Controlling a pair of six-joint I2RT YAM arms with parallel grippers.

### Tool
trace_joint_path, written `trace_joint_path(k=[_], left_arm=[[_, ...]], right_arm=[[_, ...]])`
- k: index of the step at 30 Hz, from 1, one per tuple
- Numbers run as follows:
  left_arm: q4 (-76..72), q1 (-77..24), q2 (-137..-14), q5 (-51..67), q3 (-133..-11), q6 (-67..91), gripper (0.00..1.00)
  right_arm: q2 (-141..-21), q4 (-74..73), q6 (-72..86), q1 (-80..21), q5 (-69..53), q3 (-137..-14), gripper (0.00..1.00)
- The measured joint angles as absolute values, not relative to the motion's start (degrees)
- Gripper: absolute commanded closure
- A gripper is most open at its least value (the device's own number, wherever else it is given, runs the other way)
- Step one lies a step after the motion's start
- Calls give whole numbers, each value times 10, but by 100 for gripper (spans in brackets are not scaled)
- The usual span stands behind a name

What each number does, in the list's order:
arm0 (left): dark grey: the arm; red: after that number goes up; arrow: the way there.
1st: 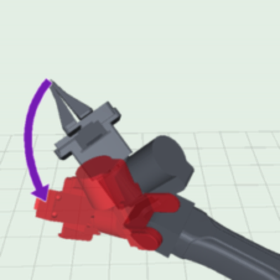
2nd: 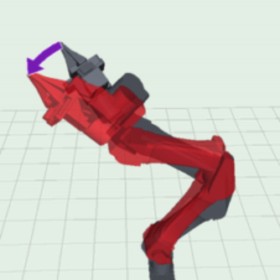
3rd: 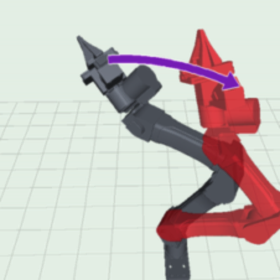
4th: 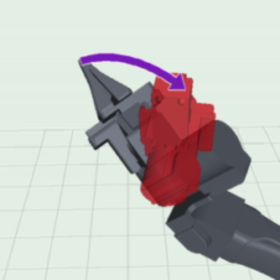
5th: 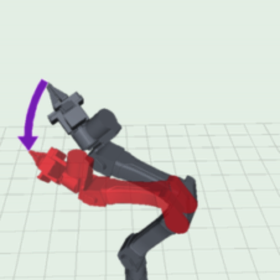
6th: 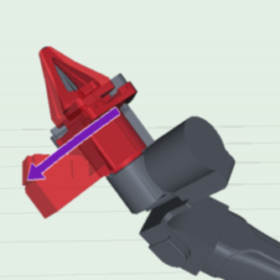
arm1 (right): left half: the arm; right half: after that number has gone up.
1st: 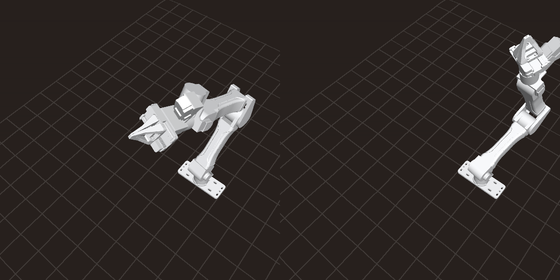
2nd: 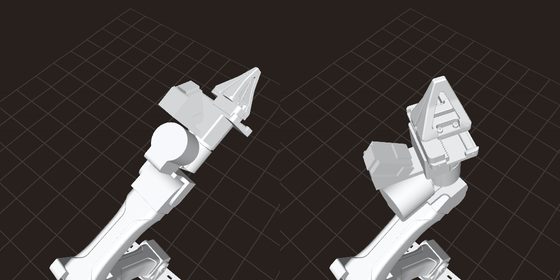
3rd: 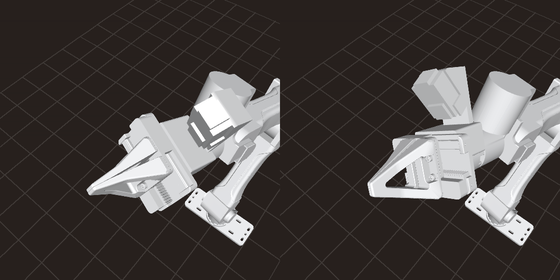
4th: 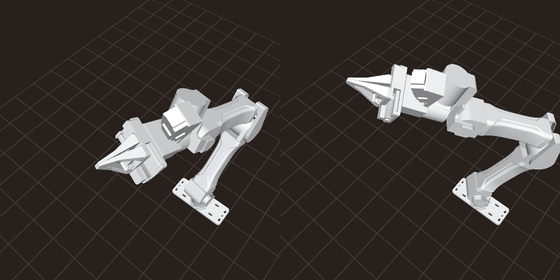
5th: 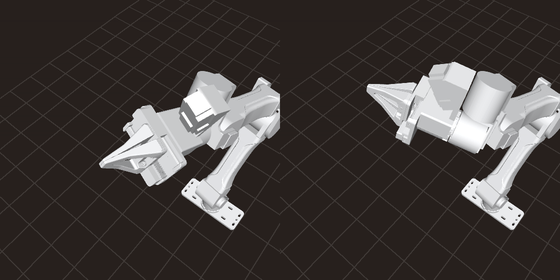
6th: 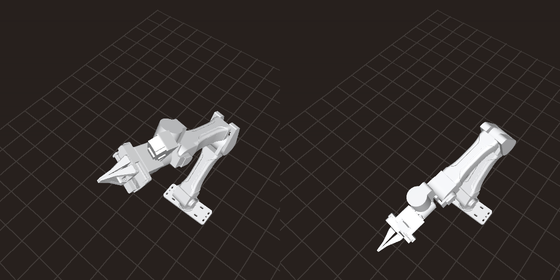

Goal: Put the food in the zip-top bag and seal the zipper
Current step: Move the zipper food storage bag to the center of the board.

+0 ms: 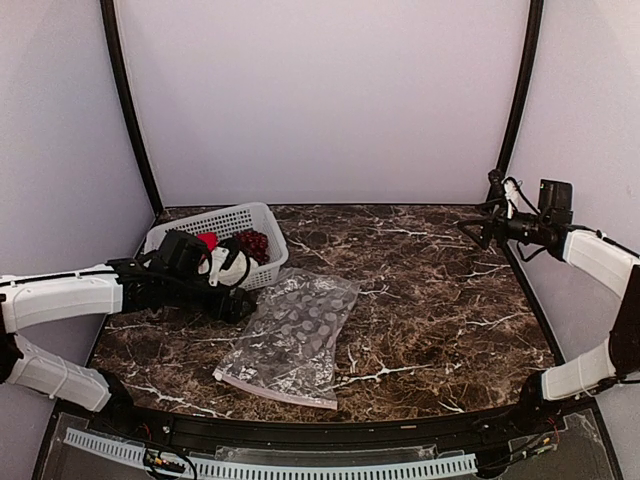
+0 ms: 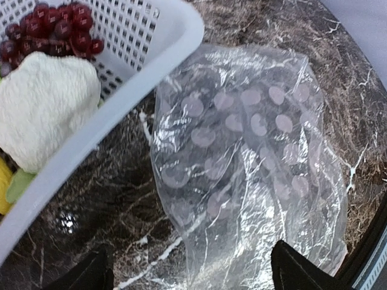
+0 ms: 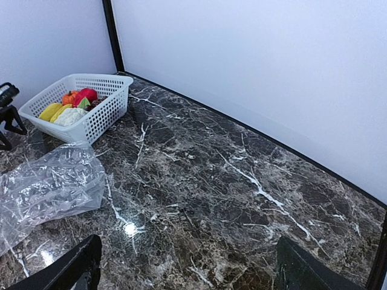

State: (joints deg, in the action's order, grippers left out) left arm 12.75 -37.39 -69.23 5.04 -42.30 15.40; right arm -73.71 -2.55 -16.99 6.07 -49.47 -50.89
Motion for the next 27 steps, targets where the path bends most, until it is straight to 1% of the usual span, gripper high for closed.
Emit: trace_joint_path(k=[4,10,16,19,21,24,26,27], left_arm=[[130,-382,-716,49,-397,191,9],[105,-390,-782,59,-392,225,10],[57,-433,-885,77,-414,245,15],[21,-464,-955,92,-475,256,17],[6,-485,-1014,102,-539,261,18],[-20,-516,-1123,122,-668,264,18],[-30,-528,-1181,132,-744,264,16],[-26,-534,-1211,135,-790,262,14]], right_arm=[[-737,-25,-176,61,-521,-507,4],[-737,-25,-180,61,-542,-507,4],[-737,-25,-182,61,-550,-507,5],[-737,-26,-182,61,-555,-507,4],[-737,-26,-183,61,-555,-507,4],[-737,-26,-183,61,-555,-507,4],[-737,-26,-180,62,-554,-507,4],[-737,-26,-178,62,-554,-507,4]])
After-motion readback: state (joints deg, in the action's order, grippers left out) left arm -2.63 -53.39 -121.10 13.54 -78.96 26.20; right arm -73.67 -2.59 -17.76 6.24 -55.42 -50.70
